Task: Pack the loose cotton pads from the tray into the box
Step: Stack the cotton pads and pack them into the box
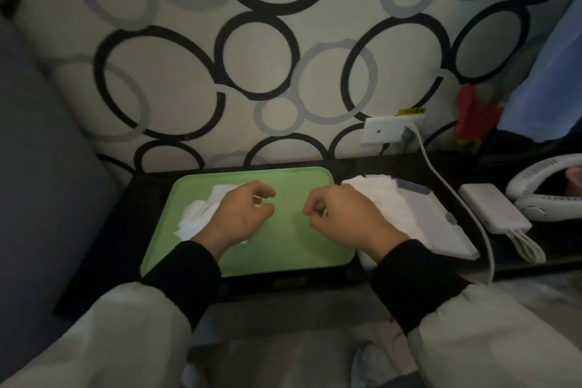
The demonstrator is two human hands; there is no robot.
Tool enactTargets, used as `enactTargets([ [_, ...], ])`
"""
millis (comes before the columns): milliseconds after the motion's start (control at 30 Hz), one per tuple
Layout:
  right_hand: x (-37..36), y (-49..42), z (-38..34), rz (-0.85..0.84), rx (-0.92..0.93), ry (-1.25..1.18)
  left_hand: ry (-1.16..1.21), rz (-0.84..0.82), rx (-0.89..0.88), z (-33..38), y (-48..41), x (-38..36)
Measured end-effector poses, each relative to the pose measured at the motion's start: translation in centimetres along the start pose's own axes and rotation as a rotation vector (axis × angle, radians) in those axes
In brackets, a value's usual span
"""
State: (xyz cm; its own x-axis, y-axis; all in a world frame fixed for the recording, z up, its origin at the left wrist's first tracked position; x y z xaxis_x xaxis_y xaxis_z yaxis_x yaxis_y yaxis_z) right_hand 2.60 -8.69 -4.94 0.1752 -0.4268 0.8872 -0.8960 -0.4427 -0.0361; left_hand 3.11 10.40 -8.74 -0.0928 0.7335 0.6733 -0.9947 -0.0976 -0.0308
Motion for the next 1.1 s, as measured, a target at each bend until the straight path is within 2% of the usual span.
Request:
enactTargets([
  [167,-3.9,-2.4,-2.8,-0.071,0.033,-0.091,-0.004,0.144,0.124,-4.5,1.2,4.3],
  [300,-6.1,-4.5,-3.0,-0.087,0.023,-0.125,-0.045,0.19,0.194,-7.5,1.5,6.5],
  [533,-9.0,-6.9,-4.5,-0.1,0.04,-0.244,-0.117,0.112,0.216,-9.6,0.8,7.0],
  [767,-11.5,-8.4,-7.1,-0.157,0.005,-0.049,-0.145,0.041,0.174,-10.0,0.4,6.5],
  [1100,-9.1,-8.3,-6.2,-0.12,-0.101,-0.639,-0.017,0.103,0.099,-9.3,1.3,8.0],
])
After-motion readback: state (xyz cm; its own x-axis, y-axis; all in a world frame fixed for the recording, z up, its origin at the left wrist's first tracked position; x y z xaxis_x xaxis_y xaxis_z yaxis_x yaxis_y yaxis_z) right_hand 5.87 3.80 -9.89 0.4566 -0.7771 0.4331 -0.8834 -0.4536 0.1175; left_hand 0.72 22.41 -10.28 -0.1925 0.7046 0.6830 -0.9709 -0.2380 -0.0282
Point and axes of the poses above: each hand's wrist, its own y-axis away from the middle knuckle, its own x-axis out of the back of the hand, z = x × y, the point moved 6 cm from there along -y, towards the middle knuckle, and after that the axes turned 2 degrees about x, right-handed, at the moved point
